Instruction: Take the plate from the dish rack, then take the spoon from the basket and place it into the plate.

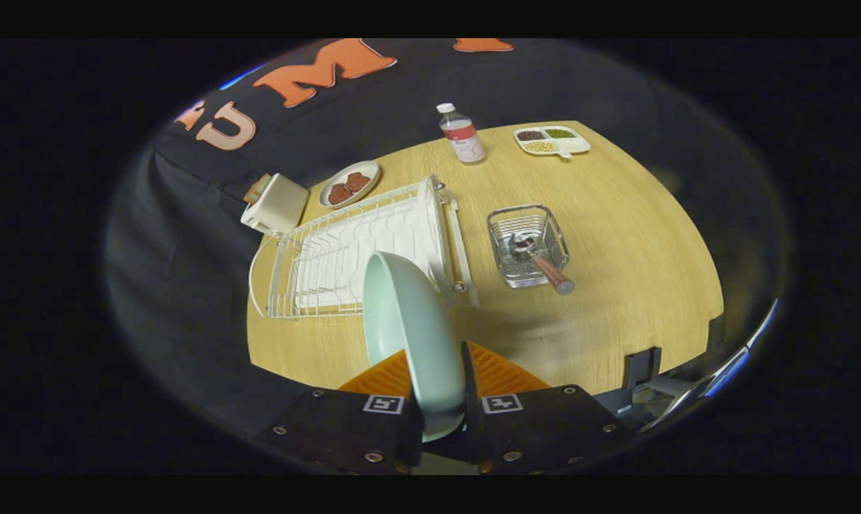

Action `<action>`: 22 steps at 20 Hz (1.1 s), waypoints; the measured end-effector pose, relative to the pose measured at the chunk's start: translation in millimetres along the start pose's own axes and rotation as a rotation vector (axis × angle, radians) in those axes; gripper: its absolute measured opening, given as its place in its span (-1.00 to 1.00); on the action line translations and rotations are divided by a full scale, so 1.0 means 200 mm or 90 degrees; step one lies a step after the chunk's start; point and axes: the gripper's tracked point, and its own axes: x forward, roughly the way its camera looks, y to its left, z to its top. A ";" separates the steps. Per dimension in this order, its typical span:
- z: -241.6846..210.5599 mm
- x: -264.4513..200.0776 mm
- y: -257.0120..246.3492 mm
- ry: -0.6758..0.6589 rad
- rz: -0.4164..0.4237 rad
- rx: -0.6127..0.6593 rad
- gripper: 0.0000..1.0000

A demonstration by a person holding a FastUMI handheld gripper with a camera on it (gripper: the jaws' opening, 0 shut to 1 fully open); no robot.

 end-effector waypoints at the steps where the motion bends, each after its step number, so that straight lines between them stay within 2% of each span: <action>1: -0.03 0.01 -0.01 0.003 0.009 0.004 -0.50; 11: -0.25 0.19 -0.03 0.006 0.095 0.047 -0.50; 18: -0.37 0.38 -0.01 0.004 0.135 0.068 -0.50; 22: -0.41 0.47 0.00 0.002 0.154 0.108 -0.48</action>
